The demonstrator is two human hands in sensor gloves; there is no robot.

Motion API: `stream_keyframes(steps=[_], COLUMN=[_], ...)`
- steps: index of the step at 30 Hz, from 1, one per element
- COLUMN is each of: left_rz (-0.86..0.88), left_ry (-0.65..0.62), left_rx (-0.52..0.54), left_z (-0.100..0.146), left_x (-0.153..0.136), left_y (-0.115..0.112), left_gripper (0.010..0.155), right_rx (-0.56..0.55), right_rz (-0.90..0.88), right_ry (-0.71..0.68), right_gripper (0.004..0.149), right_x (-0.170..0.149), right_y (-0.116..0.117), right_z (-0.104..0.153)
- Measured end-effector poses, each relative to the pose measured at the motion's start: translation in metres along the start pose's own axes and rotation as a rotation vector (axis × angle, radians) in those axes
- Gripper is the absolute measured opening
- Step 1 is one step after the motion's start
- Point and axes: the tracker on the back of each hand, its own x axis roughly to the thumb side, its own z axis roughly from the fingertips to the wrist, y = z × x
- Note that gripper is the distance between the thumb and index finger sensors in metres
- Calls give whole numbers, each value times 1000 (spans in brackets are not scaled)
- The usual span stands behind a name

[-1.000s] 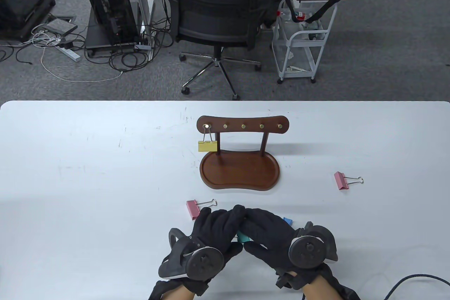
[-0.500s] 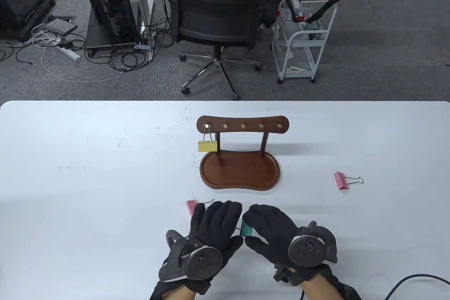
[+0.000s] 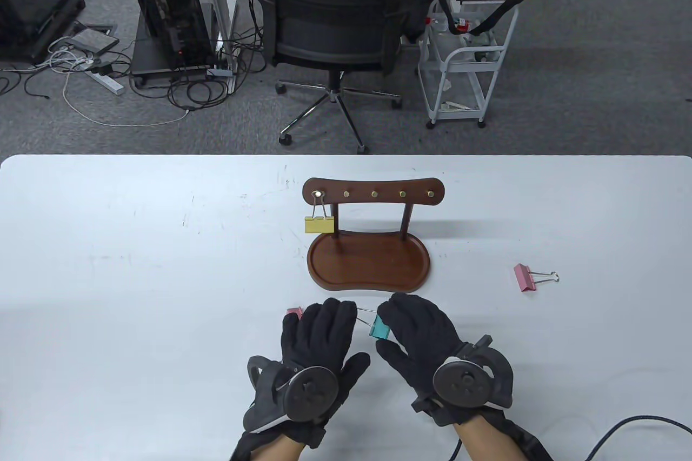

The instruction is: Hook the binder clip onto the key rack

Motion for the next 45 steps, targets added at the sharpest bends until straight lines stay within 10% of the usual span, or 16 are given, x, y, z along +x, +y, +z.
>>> stream_keyframes(steps=[27,45], left_rz=[62,84], left_ry=[136,136], left_rx=[103,96], left_z=[5,4], left_x=[-17,-18], left_y=[9,9], left_gripper=[76,75], right_rx=[-150,-120], right_rz=[20,110], right_ry=[311,444], right_gripper=[68,66], right_x=[10,-3], right_y=[-10,13], right_z=[-117,-141])
